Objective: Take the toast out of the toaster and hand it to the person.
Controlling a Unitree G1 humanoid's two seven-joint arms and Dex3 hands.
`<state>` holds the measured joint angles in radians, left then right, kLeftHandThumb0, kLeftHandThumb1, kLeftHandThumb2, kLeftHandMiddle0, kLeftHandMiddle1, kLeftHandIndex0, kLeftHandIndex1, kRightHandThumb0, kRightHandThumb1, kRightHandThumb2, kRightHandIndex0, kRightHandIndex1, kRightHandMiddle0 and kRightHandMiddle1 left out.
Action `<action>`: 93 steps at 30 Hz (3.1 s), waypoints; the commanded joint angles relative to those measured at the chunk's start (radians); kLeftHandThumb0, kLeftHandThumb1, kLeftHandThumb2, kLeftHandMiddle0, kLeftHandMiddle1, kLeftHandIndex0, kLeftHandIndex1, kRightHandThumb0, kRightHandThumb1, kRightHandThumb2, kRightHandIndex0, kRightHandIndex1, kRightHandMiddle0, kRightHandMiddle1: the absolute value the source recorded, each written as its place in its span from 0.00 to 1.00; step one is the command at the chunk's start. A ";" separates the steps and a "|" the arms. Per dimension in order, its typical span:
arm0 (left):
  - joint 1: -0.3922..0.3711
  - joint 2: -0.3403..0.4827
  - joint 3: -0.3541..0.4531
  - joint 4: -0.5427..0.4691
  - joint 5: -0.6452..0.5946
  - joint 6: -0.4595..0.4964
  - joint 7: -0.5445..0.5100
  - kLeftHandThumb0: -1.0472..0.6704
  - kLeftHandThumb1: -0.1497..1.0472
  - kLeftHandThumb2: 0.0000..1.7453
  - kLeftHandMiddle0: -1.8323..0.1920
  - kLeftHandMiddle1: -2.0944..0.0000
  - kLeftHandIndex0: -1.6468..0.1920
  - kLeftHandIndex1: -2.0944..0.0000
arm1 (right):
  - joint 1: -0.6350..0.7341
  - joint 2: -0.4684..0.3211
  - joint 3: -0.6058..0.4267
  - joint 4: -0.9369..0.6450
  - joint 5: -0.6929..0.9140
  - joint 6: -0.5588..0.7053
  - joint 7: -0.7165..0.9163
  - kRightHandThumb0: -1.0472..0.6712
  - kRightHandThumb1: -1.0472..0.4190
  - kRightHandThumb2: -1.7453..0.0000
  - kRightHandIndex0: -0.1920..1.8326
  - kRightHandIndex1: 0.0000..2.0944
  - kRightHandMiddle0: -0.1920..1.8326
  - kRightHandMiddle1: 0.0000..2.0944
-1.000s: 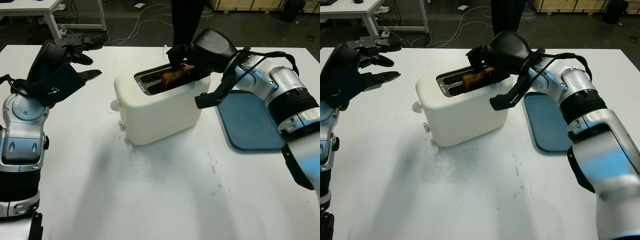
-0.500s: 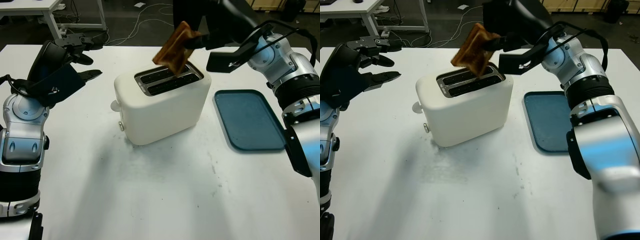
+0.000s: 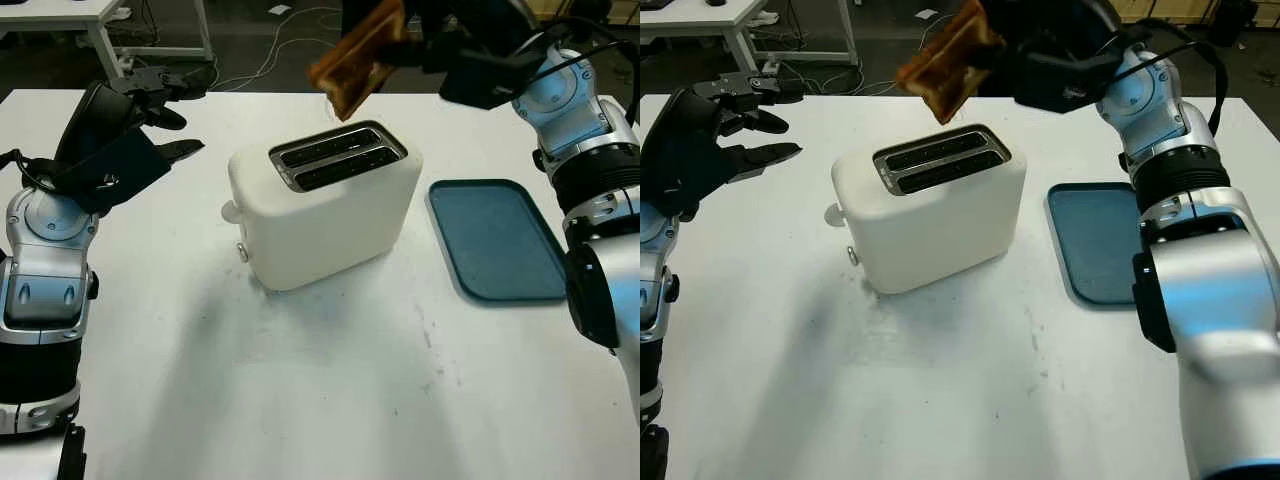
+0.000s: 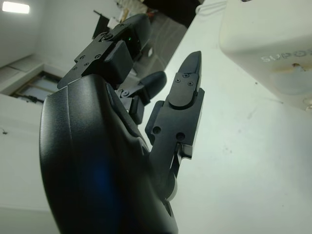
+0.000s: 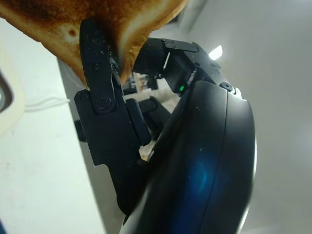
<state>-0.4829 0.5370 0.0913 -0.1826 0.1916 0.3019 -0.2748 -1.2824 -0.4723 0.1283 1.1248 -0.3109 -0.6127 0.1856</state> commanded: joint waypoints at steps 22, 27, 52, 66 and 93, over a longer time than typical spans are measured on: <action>0.005 0.006 0.003 0.008 -0.003 -0.018 -0.002 0.54 0.89 0.00 0.73 0.53 0.60 0.83 | 0.144 -0.041 -0.271 0.084 0.230 0.245 -0.117 0.54 0.09 0.79 0.54 0.83 0.39 0.82; 0.005 0.001 0.003 0.008 -0.006 -0.014 0.001 0.55 0.89 0.00 0.74 0.54 0.61 0.83 | 0.158 -0.041 -0.279 0.088 0.233 0.301 -0.167 0.55 0.09 0.80 0.52 0.83 0.37 0.83; 0.012 0.010 0.000 0.006 0.008 -0.021 0.002 0.51 0.89 0.00 0.72 0.54 0.61 0.81 | 0.196 0.024 -0.297 0.174 0.247 0.428 -0.175 0.51 0.09 0.83 0.52 0.83 0.37 0.83; 0.011 0.008 0.001 0.010 0.005 -0.026 0.003 0.51 0.89 0.00 0.72 0.55 0.61 0.81 | 0.196 0.059 -0.238 0.187 0.188 0.444 -0.210 0.48 0.09 0.87 0.55 0.83 0.42 0.83; 0.024 0.001 0.012 0.001 -0.004 -0.016 0.004 0.50 0.89 0.01 0.73 0.55 0.63 0.79 | 0.253 -0.025 -0.089 0.102 0.064 0.266 -0.039 0.04 0.12 0.99 0.10 0.00 0.10 0.00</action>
<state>-0.4711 0.5384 0.0935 -0.1675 0.1919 0.2756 -0.2750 -1.0476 -0.4764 0.0391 1.2488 -0.2522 -0.3039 0.1299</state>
